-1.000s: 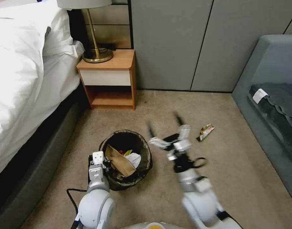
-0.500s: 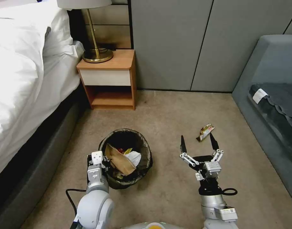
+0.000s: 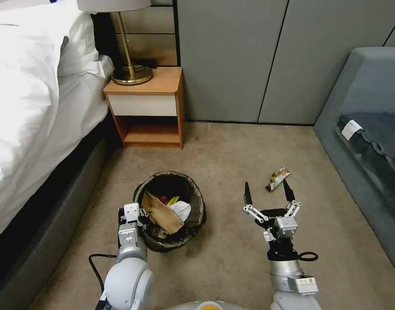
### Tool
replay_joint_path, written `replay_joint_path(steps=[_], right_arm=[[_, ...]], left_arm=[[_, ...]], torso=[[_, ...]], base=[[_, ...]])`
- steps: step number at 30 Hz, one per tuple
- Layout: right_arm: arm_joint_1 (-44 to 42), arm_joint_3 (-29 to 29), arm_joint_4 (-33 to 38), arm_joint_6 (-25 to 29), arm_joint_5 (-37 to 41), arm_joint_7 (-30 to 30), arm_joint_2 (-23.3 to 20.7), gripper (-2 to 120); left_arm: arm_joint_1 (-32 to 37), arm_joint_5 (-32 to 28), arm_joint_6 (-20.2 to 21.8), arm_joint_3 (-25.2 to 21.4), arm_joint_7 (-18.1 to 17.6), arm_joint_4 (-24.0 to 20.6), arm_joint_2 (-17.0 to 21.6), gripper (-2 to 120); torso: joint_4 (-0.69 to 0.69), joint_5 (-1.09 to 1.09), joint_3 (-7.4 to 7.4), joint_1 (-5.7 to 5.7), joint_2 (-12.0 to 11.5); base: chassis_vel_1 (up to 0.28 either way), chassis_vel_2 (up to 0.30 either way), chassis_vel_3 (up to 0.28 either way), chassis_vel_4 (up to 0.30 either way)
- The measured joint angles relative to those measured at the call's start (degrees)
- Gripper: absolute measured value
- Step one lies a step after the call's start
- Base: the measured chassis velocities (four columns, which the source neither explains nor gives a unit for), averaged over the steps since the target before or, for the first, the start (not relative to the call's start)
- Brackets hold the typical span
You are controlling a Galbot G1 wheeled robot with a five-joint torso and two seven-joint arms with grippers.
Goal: Pick up the trash bin, then pick up the garbage from the floor and place it into the trash bin.
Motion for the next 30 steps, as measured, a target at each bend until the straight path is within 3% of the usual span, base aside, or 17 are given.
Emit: replay_joint_path(steps=[30], right_arm=[[1.9,0.1,-1.4,-0.6,-0.1,0.4,0.2,100]], left_arm=[[-0.5,-0.4,-2.0,-0.1,0.0,0.7,-0.5,0]], torso=[[0.0,0.0,0.0,0.0,0.0]], base=[[-0.023,-0.011,-0.012,-0.024]])
